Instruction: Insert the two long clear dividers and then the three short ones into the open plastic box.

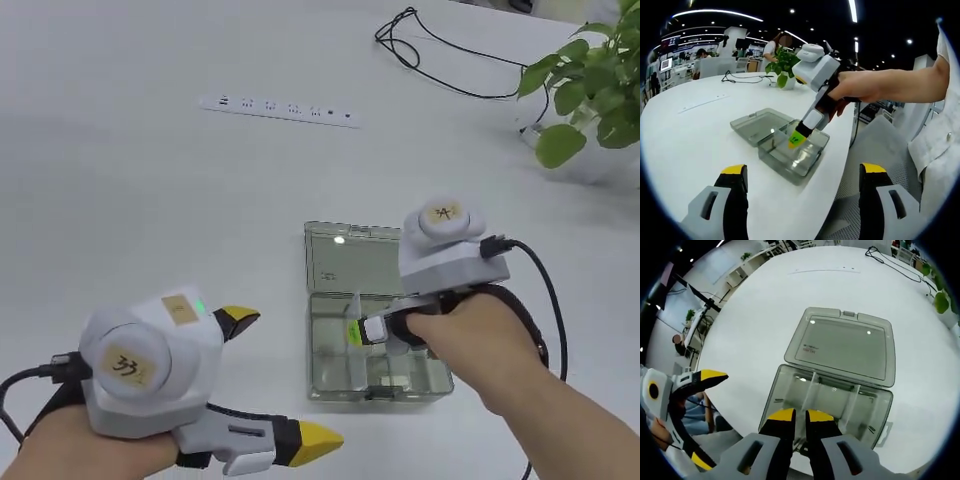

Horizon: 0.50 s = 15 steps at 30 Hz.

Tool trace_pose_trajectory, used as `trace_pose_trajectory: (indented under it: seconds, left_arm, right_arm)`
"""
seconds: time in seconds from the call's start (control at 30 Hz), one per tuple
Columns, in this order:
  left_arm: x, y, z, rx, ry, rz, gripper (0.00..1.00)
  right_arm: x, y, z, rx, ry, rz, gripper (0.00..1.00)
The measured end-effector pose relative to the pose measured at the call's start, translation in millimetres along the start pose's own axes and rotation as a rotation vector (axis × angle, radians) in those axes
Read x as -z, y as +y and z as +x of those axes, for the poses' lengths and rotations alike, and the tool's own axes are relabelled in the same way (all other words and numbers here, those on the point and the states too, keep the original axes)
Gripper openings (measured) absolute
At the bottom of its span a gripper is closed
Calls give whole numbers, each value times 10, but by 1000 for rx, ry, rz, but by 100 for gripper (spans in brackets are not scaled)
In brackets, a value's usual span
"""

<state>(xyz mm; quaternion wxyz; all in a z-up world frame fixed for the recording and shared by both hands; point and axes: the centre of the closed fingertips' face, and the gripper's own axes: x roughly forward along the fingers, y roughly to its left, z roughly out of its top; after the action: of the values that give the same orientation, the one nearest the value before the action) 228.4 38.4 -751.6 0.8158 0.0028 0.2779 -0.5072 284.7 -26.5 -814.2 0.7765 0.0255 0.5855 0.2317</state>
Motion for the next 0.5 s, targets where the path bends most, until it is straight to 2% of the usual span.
trace_pose_trajectory:
  seconds: [0.3, 0.5]
  left_arm:
    - [-16, 8, 2, -7, 2, 0, 94]
    - [-26, 8, -6, -12, 2, -2, 94]
  right_arm:
    - [24, -29, 83, -6, -6, 8, 9]
    - [16, -17, 78, -22, -18, 7, 10]
